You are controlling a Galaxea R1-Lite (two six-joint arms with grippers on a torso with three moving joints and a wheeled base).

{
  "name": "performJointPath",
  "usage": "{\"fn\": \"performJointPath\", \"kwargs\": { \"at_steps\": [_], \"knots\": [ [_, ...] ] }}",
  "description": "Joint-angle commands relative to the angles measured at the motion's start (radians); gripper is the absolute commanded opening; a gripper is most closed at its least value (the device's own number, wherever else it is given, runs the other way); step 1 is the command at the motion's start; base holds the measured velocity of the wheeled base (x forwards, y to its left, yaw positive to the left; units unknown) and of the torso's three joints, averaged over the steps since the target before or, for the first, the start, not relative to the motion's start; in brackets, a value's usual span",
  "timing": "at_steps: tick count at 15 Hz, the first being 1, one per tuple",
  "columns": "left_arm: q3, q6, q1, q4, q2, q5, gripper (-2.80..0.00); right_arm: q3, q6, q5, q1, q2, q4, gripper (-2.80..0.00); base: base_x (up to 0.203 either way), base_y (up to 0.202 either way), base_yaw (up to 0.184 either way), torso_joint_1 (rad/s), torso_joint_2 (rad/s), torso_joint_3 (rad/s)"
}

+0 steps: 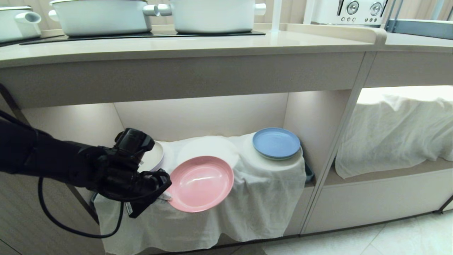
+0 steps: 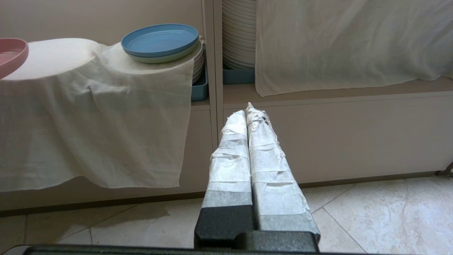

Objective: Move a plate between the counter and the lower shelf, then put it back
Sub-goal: Put the plate in the cupboard

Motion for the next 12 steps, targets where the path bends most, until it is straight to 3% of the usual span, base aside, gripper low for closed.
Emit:
{"fn": "performJointPath", "kwargs": {
  "at_steps": [1, 5, 12],
  "knots": [
    [-0.037, -0.018, -0.002, -0.001, 0.053, 0.009, -2.8, 0.0, 0.0, 0.0, 0.0, 0.0, 0.001, -2.8, 0.0, 0.0, 0.0, 0.0, 0.0, 0.0],
    [-0.134, -0.086, -0.009, 0.007, 0.113, 0.025, -2.8, 0.0, 0.0, 0.0, 0.0, 0.0, -0.001, -2.8, 0.0, 0.0, 0.0, 0.0, 0.0, 0.0],
    [-0.292, -0.151, -0.035, 0.007, 0.198, 0.082, -2.8, 0.0, 0.0, 0.0, 0.0, 0.0, -0.001, -2.8, 0.0, 0.0, 0.0, 0.0, 0.0, 0.0]
  ]
}}
